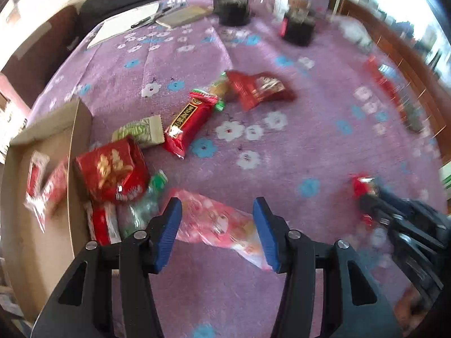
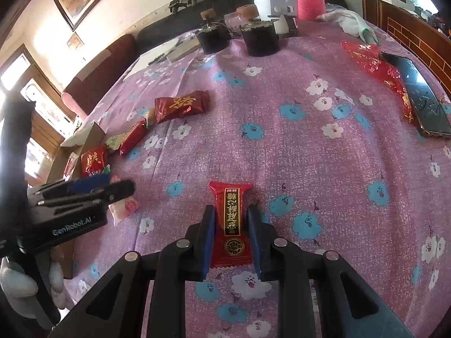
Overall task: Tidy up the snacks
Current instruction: 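Grasp the pink cartoon candy bag with the left gripper while the right grasps the red gold-text bar, then carry the pink bag and red bar over the cardboard tray with both grippers, then open both grippers to drop the pink bag and red bar into the tray, then grasp the red gold-character bag with the left gripper while the right grasps a green candy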
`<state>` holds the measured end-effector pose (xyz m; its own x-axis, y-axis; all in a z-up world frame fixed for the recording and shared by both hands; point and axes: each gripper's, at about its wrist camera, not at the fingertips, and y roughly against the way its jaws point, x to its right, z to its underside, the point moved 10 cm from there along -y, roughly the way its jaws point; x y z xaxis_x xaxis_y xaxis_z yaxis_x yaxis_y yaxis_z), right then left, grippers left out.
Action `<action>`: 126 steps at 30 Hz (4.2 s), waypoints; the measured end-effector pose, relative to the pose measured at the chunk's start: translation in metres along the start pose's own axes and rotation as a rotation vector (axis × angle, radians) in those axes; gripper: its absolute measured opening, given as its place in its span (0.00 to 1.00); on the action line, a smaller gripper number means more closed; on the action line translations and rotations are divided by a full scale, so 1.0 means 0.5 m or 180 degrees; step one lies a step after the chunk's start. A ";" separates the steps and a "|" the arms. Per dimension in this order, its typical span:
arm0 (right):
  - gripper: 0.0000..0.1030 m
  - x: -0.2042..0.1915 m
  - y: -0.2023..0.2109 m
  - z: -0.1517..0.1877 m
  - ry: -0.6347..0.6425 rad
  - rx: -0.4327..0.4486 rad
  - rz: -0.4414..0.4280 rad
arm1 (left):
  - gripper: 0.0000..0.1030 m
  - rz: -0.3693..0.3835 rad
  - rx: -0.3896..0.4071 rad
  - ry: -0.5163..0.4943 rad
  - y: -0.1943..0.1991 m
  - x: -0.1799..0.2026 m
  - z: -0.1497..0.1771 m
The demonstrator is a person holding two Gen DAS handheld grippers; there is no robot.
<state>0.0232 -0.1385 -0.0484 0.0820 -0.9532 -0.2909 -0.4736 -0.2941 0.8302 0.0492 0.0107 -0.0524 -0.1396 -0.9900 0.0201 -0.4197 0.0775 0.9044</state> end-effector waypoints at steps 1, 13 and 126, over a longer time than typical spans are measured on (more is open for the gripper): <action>0.22 0.002 0.000 0.000 -0.0006 0.0006 -0.0019 | 0.49 0.0029 0.0023 0.0065 0.015 -0.004 0.010; 0.23 0.004 0.002 0.001 -0.0022 0.0073 -0.0118 | 0.49 0.0211 -0.0163 0.0537 -0.028 0.009 0.018; 0.51 -0.254 -0.061 0.036 0.0826 -0.0145 -0.0207 | 0.56 0.0998 0.0326 0.0644 0.101 -0.133 0.049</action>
<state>0.0114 -0.0071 -0.0451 0.3357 -0.9165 -0.2177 -0.4205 -0.3526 0.8359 0.0153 0.0836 -0.0188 -0.1001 -0.9188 0.3818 -0.4736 0.3815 0.7938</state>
